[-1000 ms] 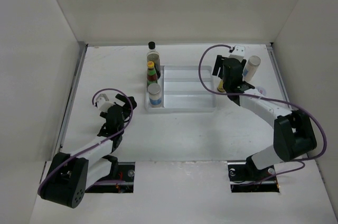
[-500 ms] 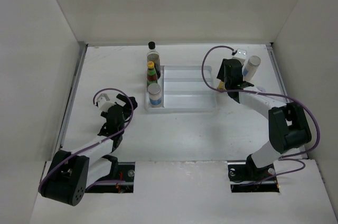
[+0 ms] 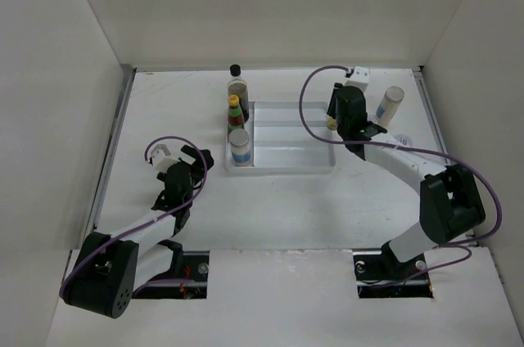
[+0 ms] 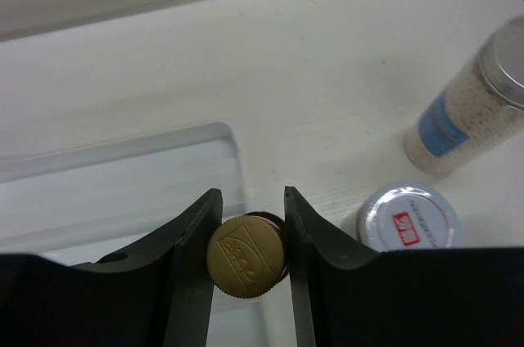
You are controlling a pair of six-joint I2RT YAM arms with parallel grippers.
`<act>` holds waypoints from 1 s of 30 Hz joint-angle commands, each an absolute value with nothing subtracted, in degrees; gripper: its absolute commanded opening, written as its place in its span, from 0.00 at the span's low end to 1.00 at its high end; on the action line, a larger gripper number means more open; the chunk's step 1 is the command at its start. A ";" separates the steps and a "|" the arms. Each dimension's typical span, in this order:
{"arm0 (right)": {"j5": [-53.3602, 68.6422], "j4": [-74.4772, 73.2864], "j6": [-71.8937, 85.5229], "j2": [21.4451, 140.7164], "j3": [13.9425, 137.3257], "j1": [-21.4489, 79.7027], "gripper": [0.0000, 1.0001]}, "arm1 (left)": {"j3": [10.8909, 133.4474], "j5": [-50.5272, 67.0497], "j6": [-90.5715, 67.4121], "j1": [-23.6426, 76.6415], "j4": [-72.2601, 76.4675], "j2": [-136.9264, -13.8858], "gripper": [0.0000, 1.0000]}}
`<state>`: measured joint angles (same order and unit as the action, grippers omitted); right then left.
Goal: Organize the condiment bottles
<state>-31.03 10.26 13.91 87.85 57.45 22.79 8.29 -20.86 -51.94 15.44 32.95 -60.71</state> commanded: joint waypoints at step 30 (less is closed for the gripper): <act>-23.20 14.76 14.24 121.90 94.57 38.98 0.47 | 9.40 -18.90 -51.94 15.78 37.97 -63.72 1.00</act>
